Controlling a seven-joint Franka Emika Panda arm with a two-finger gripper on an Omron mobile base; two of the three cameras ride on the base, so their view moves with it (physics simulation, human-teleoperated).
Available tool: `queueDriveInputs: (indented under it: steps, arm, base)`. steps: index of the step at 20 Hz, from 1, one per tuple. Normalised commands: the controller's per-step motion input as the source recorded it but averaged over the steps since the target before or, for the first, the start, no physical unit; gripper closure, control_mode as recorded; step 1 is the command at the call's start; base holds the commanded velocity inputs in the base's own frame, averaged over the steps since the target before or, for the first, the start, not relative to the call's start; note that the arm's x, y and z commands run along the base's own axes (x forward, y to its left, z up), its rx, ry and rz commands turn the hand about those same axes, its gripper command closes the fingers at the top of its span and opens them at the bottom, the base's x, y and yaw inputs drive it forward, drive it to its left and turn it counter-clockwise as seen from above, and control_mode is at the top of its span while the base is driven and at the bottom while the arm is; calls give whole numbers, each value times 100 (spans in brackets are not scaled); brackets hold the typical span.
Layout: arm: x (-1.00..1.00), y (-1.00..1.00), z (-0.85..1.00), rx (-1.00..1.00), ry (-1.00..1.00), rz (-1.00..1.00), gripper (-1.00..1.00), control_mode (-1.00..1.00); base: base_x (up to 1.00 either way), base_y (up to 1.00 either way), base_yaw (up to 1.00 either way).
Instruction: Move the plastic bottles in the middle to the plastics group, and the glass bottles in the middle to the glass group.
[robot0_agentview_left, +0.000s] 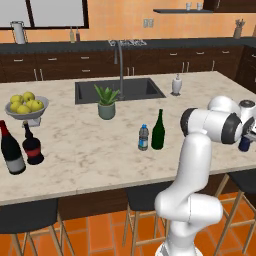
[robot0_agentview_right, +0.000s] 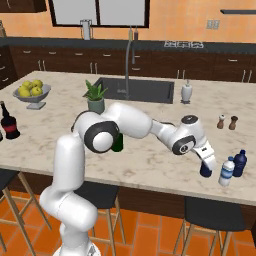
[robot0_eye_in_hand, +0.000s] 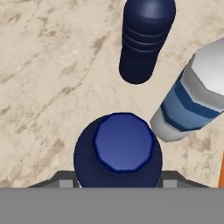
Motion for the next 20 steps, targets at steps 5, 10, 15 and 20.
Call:
queueDriveInputs:
  steps: [5,10,15,20]
  arm:
    - [0,0,-10,10,0,0,100,-100]
    - [0,0,-2,1,1,0,-100,-100]
    - [0,0,3,0,0,0,-100,-100]
    - [-1,0,28,0,0,0,-100,-100]
  base:
    - [0,0,0]
    - [0,0,0]
    - [0,0,0]
    - [0,0,0]
